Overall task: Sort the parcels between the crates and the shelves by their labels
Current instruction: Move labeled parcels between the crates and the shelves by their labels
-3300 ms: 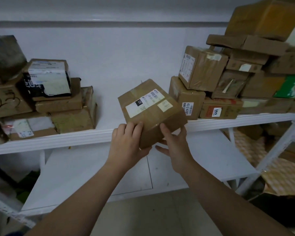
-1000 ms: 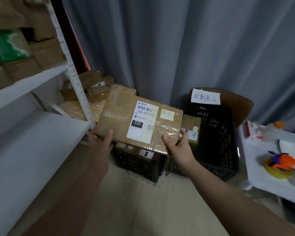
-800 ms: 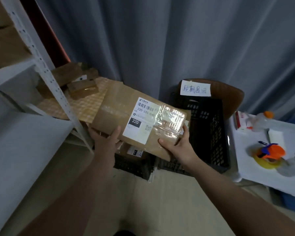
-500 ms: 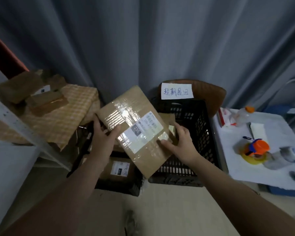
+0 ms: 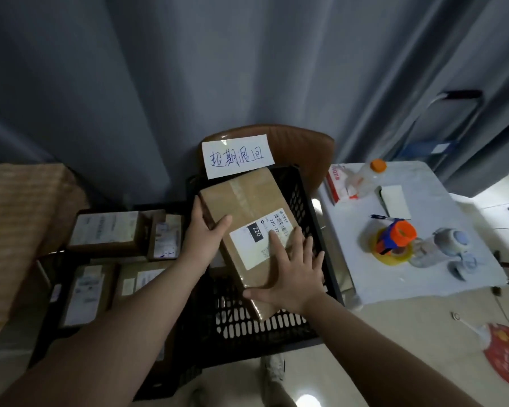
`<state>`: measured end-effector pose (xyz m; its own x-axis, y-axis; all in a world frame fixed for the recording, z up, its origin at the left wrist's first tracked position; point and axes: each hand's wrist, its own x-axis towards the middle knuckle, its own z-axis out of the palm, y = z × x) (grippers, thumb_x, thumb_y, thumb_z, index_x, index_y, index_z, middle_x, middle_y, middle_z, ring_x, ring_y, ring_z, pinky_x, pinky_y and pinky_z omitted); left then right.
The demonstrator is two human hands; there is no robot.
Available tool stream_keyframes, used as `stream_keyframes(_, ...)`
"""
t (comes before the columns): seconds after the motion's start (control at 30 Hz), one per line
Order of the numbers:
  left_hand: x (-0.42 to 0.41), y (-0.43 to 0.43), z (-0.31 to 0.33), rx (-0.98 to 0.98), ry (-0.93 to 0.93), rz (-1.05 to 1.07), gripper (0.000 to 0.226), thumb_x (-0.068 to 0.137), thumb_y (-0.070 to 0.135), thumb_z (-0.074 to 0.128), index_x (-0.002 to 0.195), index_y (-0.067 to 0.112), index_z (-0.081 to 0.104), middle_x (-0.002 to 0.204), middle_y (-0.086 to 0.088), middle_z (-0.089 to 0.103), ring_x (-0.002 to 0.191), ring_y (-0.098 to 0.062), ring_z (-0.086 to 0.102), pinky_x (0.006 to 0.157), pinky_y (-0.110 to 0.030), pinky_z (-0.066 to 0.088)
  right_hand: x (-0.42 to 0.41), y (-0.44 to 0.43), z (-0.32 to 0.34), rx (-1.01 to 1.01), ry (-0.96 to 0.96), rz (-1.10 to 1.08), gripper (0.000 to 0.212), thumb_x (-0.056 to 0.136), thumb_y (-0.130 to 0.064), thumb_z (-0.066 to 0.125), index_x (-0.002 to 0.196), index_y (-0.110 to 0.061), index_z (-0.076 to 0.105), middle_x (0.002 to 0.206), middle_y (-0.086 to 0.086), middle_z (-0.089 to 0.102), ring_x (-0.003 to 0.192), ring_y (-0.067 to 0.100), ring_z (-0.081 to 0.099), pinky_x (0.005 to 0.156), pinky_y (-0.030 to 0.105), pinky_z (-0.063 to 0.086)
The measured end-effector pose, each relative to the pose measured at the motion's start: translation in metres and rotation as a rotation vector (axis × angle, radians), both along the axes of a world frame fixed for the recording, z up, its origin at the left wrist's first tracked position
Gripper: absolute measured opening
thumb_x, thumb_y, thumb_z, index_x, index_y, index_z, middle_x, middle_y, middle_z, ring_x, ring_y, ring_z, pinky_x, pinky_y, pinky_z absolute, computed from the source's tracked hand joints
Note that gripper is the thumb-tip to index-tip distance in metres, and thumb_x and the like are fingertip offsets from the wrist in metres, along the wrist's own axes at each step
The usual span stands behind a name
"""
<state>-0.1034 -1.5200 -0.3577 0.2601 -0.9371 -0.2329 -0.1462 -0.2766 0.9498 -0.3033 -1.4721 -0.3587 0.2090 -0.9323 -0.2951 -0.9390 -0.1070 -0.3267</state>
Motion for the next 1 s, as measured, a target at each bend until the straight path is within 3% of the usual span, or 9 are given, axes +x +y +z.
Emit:
stream_keyframes(0.2, -0.034, -0.073, -0.058, 0.105, 0.002, -0.010, 0.073, 0.091, 0.030, 0.062, 0.149, 0.033, 0.019, 0.139, -0.001, 0.050, 0.124, -0.021, 0.049, 0.104, -0.044, 0.041, -0.037, -0.047, -0.046, -0.118, 0.128, 0.589, 0.122, 0.069, -0.079, 0.055, 0.146, -0.033, -0.027, 0.153, 0.014, -0.031, 0.139, 0.038, -0.030, 0.113, 0.059, -0.014)
stream_keyframes(0.33, -0.037, -0.101, -0.102, 0.179, 0.058, 0.015, 0.063, 0.094, 0.028, 0.057, 0.149, 0.031, 0.024, 0.140, -0.001, 0.049, 0.125, -0.022, 0.048, 0.105, -0.041, 0.040, -0.058, -0.077, -0.085, -0.097, 0.270, 0.670, 0.105, 0.092, -0.039, 0.056, 0.140, -0.032, -0.037, 0.145, 0.013, -0.041, 0.136, 0.041, -0.033, 0.113, 0.058, -0.014)
stream_keyframes(0.4, -0.041, -0.111, -0.119, 0.191, 0.098, 0.036, 0.059, 0.095, 0.030, 0.055, 0.147, 0.034, 0.028, 0.137, 0.002, 0.051, 0.120, -0.019, 0.051, 0.100, -0.038, 0.042, -0.061, -0.088, -0.102, -0.109, 0.305, 0.706, 0.101, 0.094, -0.030, 0.056, 0.142, -0.031, -0.034, 0.146, 0.013, -0.039, 0.136, 0.042, -0.030, 0.113, 0.058, -0.013)
stream_keyframes(0.47, -0.050, -0.113, -0.132, 0.207, 0.161, 0.024, 0.057, 0.094, 0.029, 0.058, 0.144, 0.038, 0.031, 0.127, 0.007, 0.056, 0.113, -0.016, 0.055, 0.093, -0.034, 0.045, -0.057, -0.092, -0.116, -0.140, 0.318, 0.708, 0.101, 0.089, -0.029, 0.063, 0.147, -0.028, -0.019, 0.155, 0.016, -0.019, 0.142, 0.045, -0.012, 0.114, 0.061, 0.000)
stream_keyframes(0.53, -0.063, -0.103, -0.142, 0.261, 0.229, -0.063, 0.066, 0.090, 0.025, 0.064, 0.143, 0.043, 0.030, 0.118, 0.014, 0.057, 0.112, -0.015, 0.056, 0.090, -0.034, 0.048, -0.049, -0.093, -0.121, -0.153, 0.289, 0.622, 0.102, 0.075, -0.030, 0.078, 0.150, -0.025, 0.008, 0.157, 0.015, 0.019, 0.141, 0.044, 0.021, 0.111, 0.060, 0.024)
stream_keyframes(0.6, -0.071, -0.084, -0.152, 0.307, 0.248, -0.129, 0.074, 0.085, 0.028, 0.069, 0.143, 0.048, 0.026, 0.117, 0.022, 0.052, 0.117, -0.012, 0.051, 0.092, -0.032, 0.047, -0.046, -0.095, -0.129, -0.185, 0.255, 0.585, 0.102, 0.070, -0.028, 0.083, 0.149, -0.025, 0.018, 0.153, 0.010, 0.033, 0.138, 0.039, 0.032, 0.110, 0.056, 0.030)
stream_keyframes(0.77, -0.066, -0.064, -0.173, 0.274, 0.188, -0.219, 0.072, 0.087, 0.041, 0.064, 0.144, 0.049, 0.021, 0.146, 0.014, 0.037, 0.127, -0.009, 0.042, 0.107, -0.038, 0.037, -0.052, -0.089, -0.147, -0.170, 0.243, 0.562, 0.097, 0.076, -0.022, 0.077, 0.148, -0.027, 0.012, 0.155, 0.009, 0.027, 0.141, 0.035, 0.026, 0.114, 0.051, 0.023)
stream_keyframes(0.93, -0.071, -0.077, -0.190, 0.203, -0.165, -0.347, 0.055, 0.094, 0.026, 0.056, 0.145, 0.027, 0.035, 0.135, -0.001, 0.055, 0.125, -0.015, 0.049, 0.104, -0.042, 0.042, -0.050, -0.091, -0.174, -0.156, 0.282, 0.555, 0.092, 0.092, -0.016, 0.052, 0.141, -0.032, -0.025, 0.155, 0.009, -0.018, 0.141, 0.039, -0.018, 0.109, 0.051, -0.021)
stream_keyframes(1.0, -0.064, -0.076, -0.198, 0.190, -0.270, -0.394, 0.053, 0.094, 0.024, 0.055, 0.144, 0.024, 0.038, 0.133, -0.003, 0.056, 0.123, -0.017, 0.050, 0.104, -0.040, 0.042, -0.049, -0.092, -0.185, -0.159, 0.281, 0.548, 0.091, 0.093, -0.013, 0.048, 0.140, -0.033, -0.028, 0.156, 0.009, -0.020, 0.141, 0.038, -0.020, 0.106, 0.050, -0.026)
